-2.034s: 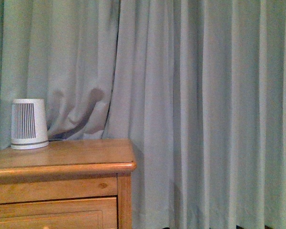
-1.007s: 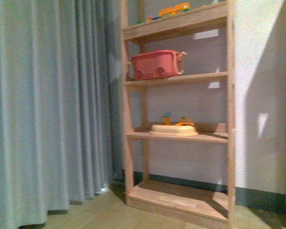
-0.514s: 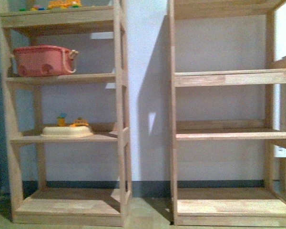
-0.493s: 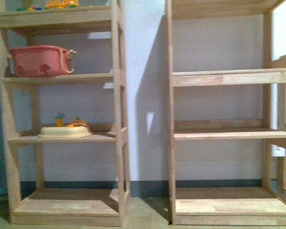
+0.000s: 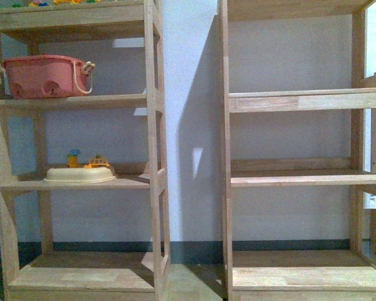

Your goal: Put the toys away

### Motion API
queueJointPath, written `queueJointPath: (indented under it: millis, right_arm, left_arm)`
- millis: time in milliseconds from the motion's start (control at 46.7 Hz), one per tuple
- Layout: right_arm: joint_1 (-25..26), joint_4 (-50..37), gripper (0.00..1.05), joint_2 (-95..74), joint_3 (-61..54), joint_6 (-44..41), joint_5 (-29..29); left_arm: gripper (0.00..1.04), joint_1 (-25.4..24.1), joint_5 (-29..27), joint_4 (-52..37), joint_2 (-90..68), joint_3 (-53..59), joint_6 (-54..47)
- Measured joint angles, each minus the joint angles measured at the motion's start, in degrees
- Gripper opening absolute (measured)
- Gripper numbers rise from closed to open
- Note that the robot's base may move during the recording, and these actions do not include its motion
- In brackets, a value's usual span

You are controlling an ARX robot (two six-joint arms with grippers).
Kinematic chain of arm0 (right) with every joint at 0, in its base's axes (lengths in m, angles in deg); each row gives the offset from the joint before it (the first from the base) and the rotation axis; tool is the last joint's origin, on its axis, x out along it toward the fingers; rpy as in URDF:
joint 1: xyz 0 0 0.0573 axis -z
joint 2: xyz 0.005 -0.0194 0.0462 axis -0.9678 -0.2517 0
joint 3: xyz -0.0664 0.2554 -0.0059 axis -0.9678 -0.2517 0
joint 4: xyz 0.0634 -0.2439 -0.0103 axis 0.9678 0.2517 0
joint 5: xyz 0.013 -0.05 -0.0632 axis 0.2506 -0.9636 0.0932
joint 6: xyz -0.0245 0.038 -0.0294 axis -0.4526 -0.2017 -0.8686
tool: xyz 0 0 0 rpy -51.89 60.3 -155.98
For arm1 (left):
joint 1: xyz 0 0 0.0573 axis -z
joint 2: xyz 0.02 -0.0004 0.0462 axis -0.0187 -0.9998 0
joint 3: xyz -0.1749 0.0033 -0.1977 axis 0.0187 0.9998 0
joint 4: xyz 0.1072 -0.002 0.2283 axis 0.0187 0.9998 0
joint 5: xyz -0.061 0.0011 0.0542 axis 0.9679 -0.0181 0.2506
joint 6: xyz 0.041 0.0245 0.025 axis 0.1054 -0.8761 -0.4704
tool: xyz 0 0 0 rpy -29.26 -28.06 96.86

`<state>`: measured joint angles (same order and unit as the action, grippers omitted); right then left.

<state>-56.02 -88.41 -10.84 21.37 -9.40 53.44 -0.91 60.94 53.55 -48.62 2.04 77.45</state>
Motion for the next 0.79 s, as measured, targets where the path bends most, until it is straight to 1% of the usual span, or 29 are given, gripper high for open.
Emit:
queueJointPath:
  millis: [343, 471, 792]
  right_arm:
    - [0.0, 0.0, 0.2, -0.1, 0.0, 0.0, 0.5]
    - [0.1, 0.0, 0.2, 0.0, 0.0, 0.0, -1.0]
    - [0.0, 0.0, 0.2, 0.0, 0.0, 0.0, 0.1]
  left_arm:
    - [0.99, -0.1, -0.4, 0.0, 0.0, 0.0, 0.0]
    - [0.99, 0.0, 0.3, 0.0, 0.0, 0.0, 0.0]
    - [0.99, -0.1, 0.0, 0.0, 0.0, 0.0, 0.0]
